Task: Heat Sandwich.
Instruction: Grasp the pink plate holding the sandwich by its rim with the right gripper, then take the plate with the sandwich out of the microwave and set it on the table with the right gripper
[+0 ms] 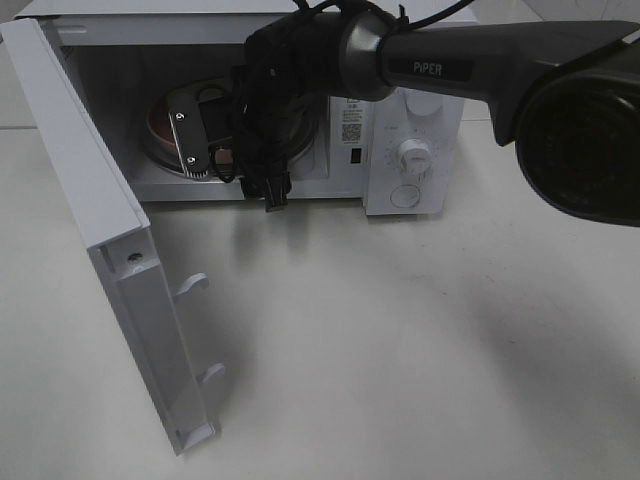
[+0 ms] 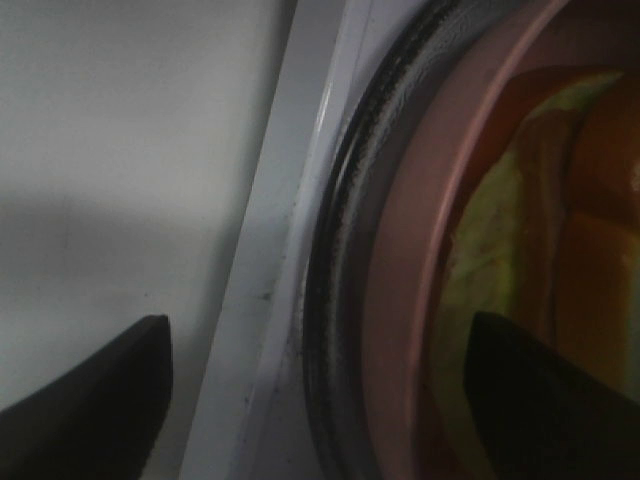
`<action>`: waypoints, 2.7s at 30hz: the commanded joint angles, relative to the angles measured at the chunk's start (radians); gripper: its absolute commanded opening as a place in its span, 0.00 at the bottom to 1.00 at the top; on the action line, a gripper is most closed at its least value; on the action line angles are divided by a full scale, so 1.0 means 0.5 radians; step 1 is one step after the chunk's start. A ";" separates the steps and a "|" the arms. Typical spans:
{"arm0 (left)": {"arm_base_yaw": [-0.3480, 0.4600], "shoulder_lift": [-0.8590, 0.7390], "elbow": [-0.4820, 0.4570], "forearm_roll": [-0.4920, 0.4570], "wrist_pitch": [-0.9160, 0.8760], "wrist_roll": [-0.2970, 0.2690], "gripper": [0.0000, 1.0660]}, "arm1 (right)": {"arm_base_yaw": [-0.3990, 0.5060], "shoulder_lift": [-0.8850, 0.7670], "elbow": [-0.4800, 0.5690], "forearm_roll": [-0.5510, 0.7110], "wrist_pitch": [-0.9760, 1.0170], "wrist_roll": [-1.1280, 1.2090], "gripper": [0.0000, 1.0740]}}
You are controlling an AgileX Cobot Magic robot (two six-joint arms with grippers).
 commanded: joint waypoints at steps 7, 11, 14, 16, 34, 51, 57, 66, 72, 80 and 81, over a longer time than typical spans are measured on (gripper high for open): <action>0.006 -0.016 0.002 -0.014 -0.020 -0.014 0.94 | -0.034 0.050 -0.022 0.056 0.034 0.026 0.71; 0.006 -0.016 0.002 -0.014 -0.020 -0.014 0.94 | -0.040 0.056 -0.022 0.062 0.030 0.026 0.60; 0.006 -0.016 0.002 -0.014 -0.020 -0.014 0.94 | -0.046 0.056 -0.022 0.062 0.034 0.032 0.27; 0.006 -0.016 0.002 -0.014 -0.020 -0.014 0.94 | -0.046 0.056 -0.022 0.062 0.046 0.072 0.06; 0.006 -0.016 0.002 -0.014 -0.020 -0.014 0.94 | -0.046 0.056 -0.022 0.114 0.088 0.086 0.00; 0.006 -0.016 0.002 -0.014 -0.020 -0.014 0.94 | -0.046 0.008 -0.002 0.122 0.070 0.018 0.00; 0.006 -0.016 0.002 -0.014 -0.020 -0.012 0.94 | -0.046 -0.136 0.220 0.156 -0.170 -0.054 0.00; 0.006 -0.016 0.002 -0.014 -0.020 -0.012 0.94 | -0.046 -0.370 0.604 0.156 -0.374 -0.260 0.00; 0.006 -0.016 0.002 -0.014 -0.020 -0.012 0.94 | -0.046 -0.508 0.828 0.156 -0.494 -0.338 0.00; 0.006 -0.016 0.002 -0.014 -0.020 -0.012 0.94 | -0.046 -0.742 1.160 0.224 -0.570 -0.498 0.00; 0.006 -0.016 0.002 -0.014 -0.020 -0.012 0.94 | -0.040 -0.788 1.222 0.224 -0.570 -0.500 0.00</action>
